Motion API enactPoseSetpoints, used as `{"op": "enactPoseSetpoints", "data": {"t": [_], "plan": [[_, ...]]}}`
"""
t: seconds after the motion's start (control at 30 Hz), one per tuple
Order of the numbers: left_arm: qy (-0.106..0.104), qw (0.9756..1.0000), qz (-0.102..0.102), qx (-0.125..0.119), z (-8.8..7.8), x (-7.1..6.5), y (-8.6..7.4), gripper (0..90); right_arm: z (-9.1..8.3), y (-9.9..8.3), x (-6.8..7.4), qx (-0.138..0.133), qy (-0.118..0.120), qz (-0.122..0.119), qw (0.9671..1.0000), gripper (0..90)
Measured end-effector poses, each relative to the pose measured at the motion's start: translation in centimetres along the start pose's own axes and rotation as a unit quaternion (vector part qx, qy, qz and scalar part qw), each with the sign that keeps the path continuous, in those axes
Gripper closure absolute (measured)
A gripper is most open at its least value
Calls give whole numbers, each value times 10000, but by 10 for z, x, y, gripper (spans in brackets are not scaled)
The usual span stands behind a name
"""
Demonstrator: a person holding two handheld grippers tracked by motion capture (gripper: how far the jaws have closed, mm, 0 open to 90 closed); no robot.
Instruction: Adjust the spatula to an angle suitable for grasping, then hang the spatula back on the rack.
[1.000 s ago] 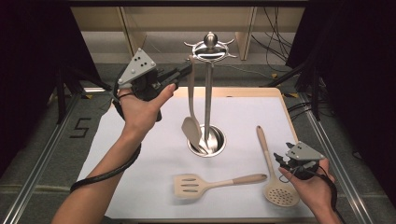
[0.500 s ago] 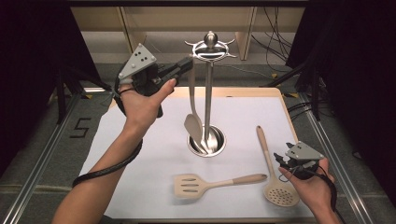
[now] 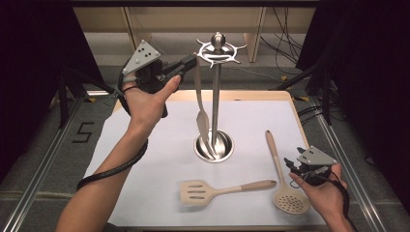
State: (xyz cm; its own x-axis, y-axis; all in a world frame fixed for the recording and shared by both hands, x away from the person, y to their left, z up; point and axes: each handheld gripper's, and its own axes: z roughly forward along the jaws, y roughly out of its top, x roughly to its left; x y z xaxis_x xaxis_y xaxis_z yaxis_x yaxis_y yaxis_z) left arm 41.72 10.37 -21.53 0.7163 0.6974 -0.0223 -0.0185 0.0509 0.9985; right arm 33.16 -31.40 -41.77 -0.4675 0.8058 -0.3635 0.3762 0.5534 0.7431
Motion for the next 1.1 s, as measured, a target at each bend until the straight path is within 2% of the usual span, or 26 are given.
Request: {"op": "enactPoseSetpoints", "data": {"t": [0.07, 0.23, 0.27, 0.43, 0.53, 0.67, 0.83, 0.97, 1.03, 1.1], "plan": [[-10, 10000, 0, 3, 1, 1, 0, 894, 2, 0, 0, 35, 41, -62, 10000, 444], [20, 10000, -6, 6, 1, 3, 1, 894, 2, 2, 1, 22, 27, -41, 10000, 444], [16, 10000, 1, 16, 2, 4, 1, 894, 3, 2, 1, 13, 38, -114, 9999, 444], [115, 9999, -72, 15, 5, 8, 3, 894, 0, 0, 0, 59, 55, -35, 10000, 444], [89, 9999, -57, 13, 5, 8, 4, 894, -1, 0, -1, -37, 4, -60, 10000, 444], [88, 9999, -32, -40, 1, 7, 6, 894, 4, 3, 1, 14, 56, -56, 10000, 444], [208, 9998, -7, -10, -1, 10, 8, 894, 4, 5, 4, -2, 111, -120, 9999, 444], [263, 9996, -83, -38, 2, 11, 9, 894, 1, 2, 2, -58, 85, -132, 9999, 444], [209, 9998, 5, 18, 2, 5, 7, 894, -1, 3, 1, -110, 58, -98, 9999, 444], [213, 9997, 38, 62, 3, 6, 7, 894, 0, 3, 2, -95, 73, -70, 9999, 444]]}}
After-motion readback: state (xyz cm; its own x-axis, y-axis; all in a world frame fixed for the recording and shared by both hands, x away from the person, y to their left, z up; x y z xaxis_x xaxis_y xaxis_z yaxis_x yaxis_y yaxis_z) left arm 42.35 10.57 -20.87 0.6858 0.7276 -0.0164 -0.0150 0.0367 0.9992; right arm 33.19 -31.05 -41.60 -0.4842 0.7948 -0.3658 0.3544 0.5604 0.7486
